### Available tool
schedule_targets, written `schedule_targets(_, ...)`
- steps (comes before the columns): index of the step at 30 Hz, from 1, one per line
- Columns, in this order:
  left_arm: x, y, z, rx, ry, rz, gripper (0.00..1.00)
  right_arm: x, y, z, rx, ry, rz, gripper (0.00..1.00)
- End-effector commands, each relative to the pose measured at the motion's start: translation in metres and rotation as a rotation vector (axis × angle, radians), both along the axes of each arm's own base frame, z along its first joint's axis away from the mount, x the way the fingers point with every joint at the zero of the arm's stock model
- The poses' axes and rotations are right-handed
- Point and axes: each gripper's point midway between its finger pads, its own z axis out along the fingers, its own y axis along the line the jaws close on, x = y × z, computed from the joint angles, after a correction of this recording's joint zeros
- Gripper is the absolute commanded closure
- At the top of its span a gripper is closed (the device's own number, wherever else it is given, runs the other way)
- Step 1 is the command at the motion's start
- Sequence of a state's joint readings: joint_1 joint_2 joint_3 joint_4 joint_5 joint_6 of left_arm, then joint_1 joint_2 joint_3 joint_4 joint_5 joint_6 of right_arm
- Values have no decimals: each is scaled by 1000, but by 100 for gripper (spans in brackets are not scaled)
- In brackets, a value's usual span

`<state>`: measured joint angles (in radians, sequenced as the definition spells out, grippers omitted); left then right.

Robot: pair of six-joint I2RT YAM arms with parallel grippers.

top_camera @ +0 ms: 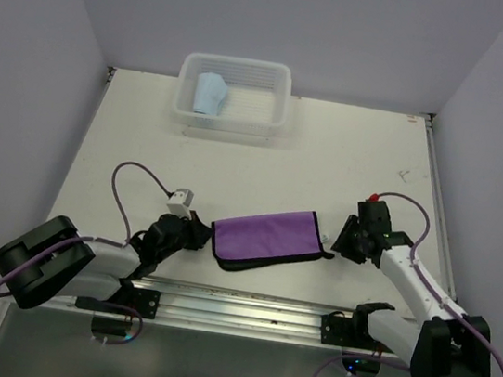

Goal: Roll the towels
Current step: Fold the towel

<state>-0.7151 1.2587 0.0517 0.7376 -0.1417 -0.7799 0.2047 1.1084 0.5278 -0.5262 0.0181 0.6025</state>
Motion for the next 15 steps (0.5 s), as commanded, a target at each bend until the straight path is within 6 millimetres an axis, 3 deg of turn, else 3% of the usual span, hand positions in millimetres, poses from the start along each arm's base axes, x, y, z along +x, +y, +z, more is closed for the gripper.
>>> schedule_targets(1, -2, 6, -4, 8, 3, 24, 90, 12, -4, 30, -20, -94, -8, 60)
schedule_targets(15, 8, 6, 17, 38, -36, 32, 90, 25, 36, 33, 188, -241, 113, 52)
